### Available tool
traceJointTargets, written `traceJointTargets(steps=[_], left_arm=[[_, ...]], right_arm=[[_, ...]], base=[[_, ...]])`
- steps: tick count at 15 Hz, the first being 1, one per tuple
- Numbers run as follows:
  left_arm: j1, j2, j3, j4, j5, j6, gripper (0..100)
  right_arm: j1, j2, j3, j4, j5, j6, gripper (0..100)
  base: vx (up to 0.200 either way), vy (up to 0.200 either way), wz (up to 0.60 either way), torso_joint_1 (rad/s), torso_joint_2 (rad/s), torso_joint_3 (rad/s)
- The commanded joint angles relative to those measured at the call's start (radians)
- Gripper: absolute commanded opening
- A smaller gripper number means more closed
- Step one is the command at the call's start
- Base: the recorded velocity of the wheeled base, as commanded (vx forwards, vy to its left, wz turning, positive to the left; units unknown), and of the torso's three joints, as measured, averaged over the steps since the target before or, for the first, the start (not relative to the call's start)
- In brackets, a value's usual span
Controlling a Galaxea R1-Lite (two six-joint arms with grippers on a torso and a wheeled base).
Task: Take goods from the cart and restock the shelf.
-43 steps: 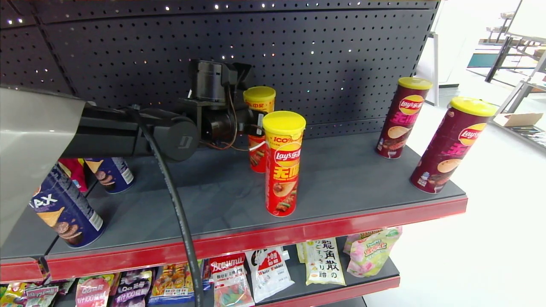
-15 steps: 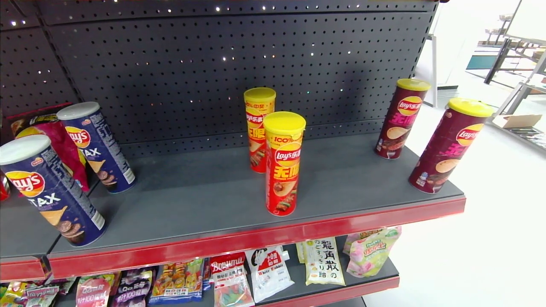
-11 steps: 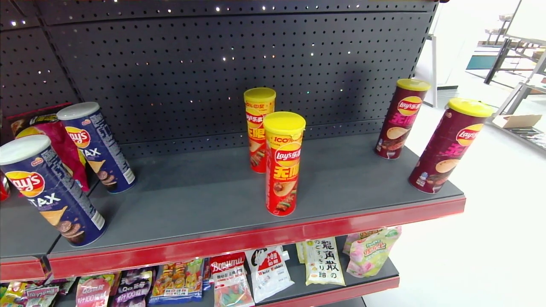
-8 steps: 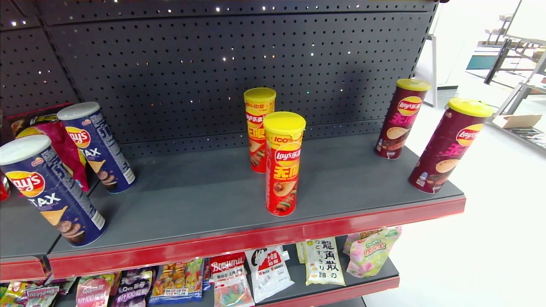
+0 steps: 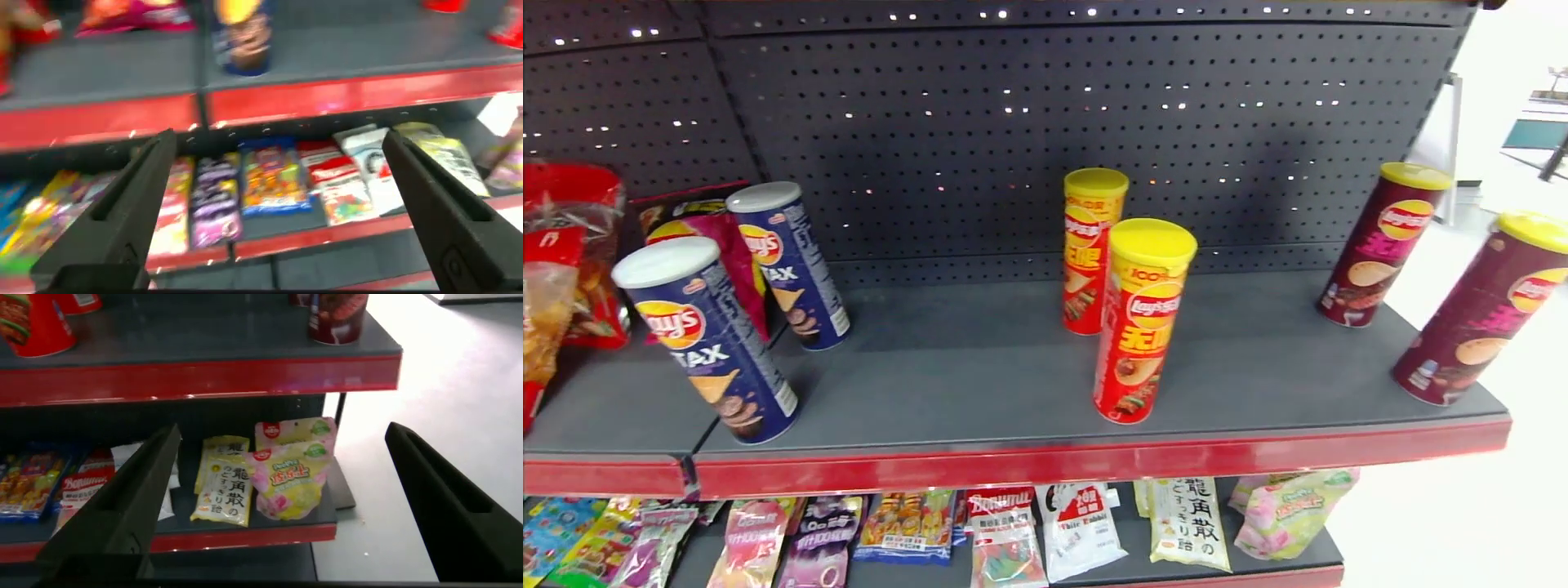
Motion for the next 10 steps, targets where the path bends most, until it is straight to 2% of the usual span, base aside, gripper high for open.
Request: traceJointTargets(steps=[1, 10], left_arm=[[0.001, 0.004, -0.002, 0.000, -0.001, 0.000, 100], [0.001, 0.004, 0.026, -0.001, -0.004, -0.008, 100]], right_arm=[[0.001, 0.000, 0.000, 0.000, 0.000, 0.000, 100], [0.001, 0.000, 0.000, 0.000, 0.000, 0.001, 100]], base=[[0.000, 0.000, 0.60, 0.002, 0.00, -0.002], [0.000, 0.000, 0.00, 0.000, 0.00, 0.000]])
